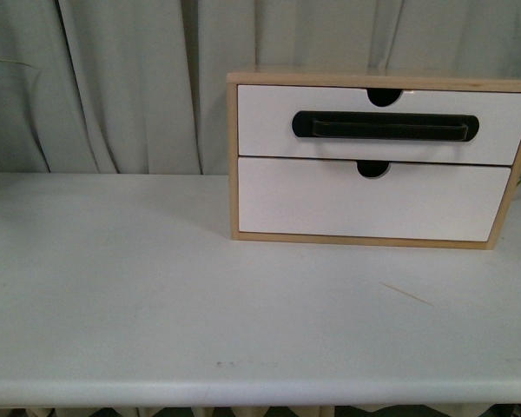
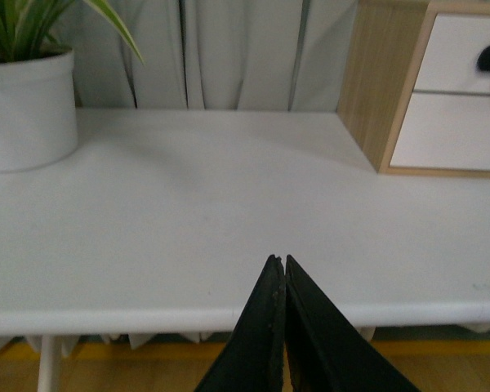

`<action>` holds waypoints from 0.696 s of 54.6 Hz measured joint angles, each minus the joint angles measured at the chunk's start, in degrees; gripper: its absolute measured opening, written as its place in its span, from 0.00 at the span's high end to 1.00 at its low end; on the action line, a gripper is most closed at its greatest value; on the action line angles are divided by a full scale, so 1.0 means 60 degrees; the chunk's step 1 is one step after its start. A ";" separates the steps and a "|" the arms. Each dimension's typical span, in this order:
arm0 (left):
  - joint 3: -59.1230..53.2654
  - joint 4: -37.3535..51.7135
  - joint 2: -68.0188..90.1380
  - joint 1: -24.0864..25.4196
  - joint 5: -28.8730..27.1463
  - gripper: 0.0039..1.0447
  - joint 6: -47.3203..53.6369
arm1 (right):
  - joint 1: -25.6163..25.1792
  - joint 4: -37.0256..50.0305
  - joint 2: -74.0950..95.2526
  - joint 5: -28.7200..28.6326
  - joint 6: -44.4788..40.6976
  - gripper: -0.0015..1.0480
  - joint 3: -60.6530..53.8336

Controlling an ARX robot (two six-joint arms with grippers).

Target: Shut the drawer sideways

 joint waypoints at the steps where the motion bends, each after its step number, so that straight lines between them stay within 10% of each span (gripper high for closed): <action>1: 0.0000 -0.0011 -0.0040 0.0000 0.0000 0.96 0.0000 | 0.0000 0.0000 0.0000 -0.0004 0.0000 0.99 0.0000; 11: 0.0000 -0.0047 -0.0080 0.0000 0.0000 0.91 0.0000 | 0.0000 0.0000 0.0000 0.0000 -0.0004 0.97 0.0000; 38: 0.0000 -0.0047 -0.0080 0.0000 0.0000 0.04 0.0004 | 0.0000 0.0000 0.0000 0.0000 0.0000 0.11 0.0000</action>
